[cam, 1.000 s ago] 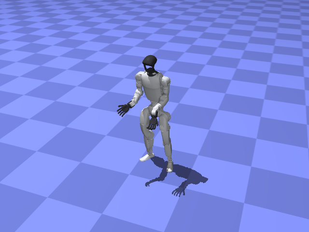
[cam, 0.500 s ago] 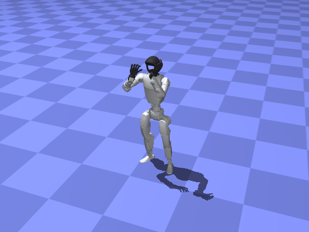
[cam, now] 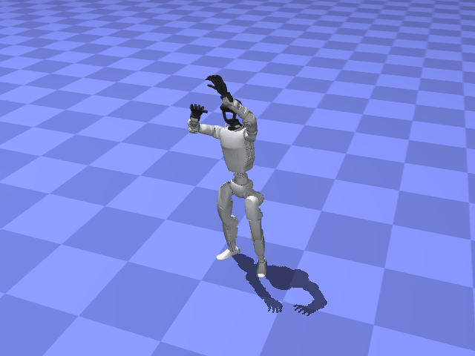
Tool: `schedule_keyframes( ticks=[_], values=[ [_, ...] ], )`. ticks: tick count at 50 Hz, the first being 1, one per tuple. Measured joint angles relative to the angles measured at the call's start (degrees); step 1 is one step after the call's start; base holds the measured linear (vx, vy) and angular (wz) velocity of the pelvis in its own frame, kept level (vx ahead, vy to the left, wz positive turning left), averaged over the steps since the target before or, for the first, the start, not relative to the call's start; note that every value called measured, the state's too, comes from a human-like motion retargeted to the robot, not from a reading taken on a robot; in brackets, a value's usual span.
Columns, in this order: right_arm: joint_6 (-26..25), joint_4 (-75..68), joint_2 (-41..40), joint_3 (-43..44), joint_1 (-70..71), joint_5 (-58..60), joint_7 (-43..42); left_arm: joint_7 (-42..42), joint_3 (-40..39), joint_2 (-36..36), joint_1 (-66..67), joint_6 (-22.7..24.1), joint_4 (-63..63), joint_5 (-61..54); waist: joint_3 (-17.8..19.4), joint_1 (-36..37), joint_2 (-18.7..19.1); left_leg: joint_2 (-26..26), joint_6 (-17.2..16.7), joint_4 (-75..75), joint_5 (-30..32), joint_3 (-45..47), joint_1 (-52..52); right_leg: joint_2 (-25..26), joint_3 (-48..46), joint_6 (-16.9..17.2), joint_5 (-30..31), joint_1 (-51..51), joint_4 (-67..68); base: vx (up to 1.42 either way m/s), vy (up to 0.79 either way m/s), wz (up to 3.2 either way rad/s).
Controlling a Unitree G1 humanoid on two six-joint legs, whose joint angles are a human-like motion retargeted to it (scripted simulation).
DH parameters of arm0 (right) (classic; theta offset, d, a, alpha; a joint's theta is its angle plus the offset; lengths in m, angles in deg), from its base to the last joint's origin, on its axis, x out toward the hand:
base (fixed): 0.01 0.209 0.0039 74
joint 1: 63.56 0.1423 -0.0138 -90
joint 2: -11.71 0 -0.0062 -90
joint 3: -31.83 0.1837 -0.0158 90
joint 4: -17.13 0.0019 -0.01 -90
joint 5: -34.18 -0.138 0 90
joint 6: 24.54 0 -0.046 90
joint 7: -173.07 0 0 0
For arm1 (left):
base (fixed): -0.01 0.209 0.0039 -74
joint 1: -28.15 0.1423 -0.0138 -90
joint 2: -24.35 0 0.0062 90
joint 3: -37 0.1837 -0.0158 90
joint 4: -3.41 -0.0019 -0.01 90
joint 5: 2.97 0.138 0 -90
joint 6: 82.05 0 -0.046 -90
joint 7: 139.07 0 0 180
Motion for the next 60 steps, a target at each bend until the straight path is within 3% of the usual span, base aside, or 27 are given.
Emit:
schedule_keyframes(
  ticks=[7,10,15,24,31,34,45,51,60],
  values=[
    [3.67,19.07,23.39,-17.11,3.89,-22.0,10.24,15.13,0.0,11.65,10.85,4.28,28.06,-21.27,-0.49,4.15,-1.81,-0.72,0.14,-1.61,-0.7,-1.62,-0.14,0.21,-2.17,2.46,-0.65,1.75,-3.18,-0.02,-0.04,0.2],
    [4.02,23.45,31.14,-18.7,2.47,-27.25,16.14,20.22,0.0,18.21,16.97,5.42,38.41,-27.55,-0.34,3.71,-3.83,-0.93,-0.45,-1.53,-0.61,-2.55,-0.95,0.13,-3.2,3.04,-0.78,2.01,-4.04,-0.05,-0.04,0.29],
    [4.84,26.47,39.64,-18.7,-2.12,-24.9,18.15,20.54,0.0,28.65,25.84,7.35,47.74,-29.64,1.29,1.52,-7.01,-0.92,-1.4,-1.11,-0.09,-4.34,-2.08,0.12,-4.86,3.19,-1.0,2.19,-4.11,-0.06,-0.04,0.31],
    [7.81,25.42,47.59,-16.75,-7.48,-26.47,17.27,18.48,-2.0,40.46,34.75,10.77,49.81,-30.56,6.42,0.75,-11.29,-0.72,-1.56,-1.31,0.43,-6.28,-2.64,0.52,-6.3,3.0,-1.69,2.47,-3.67,-0.07,-0.05,0.18],
    [12.26,23.25,50.39,-1.17,-26.89,-23.23,13.17,21.42,-10.02,44.73,47.32,15.31,47.28,-32.91,9.5,2.25,-14.88,-0.45,-1.98,-1.67,0.91,-7.12,-1.97,0.8,-6.63,2.46,-2.47,2.91,-2.52,-0.05,-0.04,0.08],
    [12.59,22.91,49.08,20.01,-50.75,-20.84,13.58,22.1,-17.23,45.25,56.86,15.6,46.63,-32.12,9.64,2.93,-16.94,-0.48,-1.93,-1.58,1.13,-7.61,-2.18,0.79,-7.08,2.53,-2.45,3.02,-2.5,0.0,0.0,0.0],
    [11.77,24.06,44.95,52.36,-86.6,-18.17,15.18,22.52,-19.51,49.15,60.19,15.66,49.44,-31.45,9.88,3.48,-19.84,-0.73,-2.43,-1.86,1.84,-10.14,-3.08,0.8,-9.56,2.47,-2.69,3.44,-2.19,-0.02,-0.01,0.2],
    [11.83,25.93,44.96,62.85,-96.59,-17.51,15.06,22.03,-18.83,47.78,58.43,15.57,50.03,-28.92,10.43,4.37,-19.38,-0.83,-2.43,-1.62,1.93,-11.07,-3.26,0.8,-10.48,2.27,-2.78,3.98,-2.27,0.0,0.0,0.03],
    [12.08,27.77,46.38,69.26,-102.44,-16.85,14.76,21.83,-22.7,45.91,61.4,15.51,50.35,-25.63,10.28,5.15,-18.01,-0.88,-2.8,-1.58,2.04,-11.47,-3.53,0.72,-10.8,2.32,-2.89,3.81,-1.96,0.0,0.0,0.0]
  ],
)
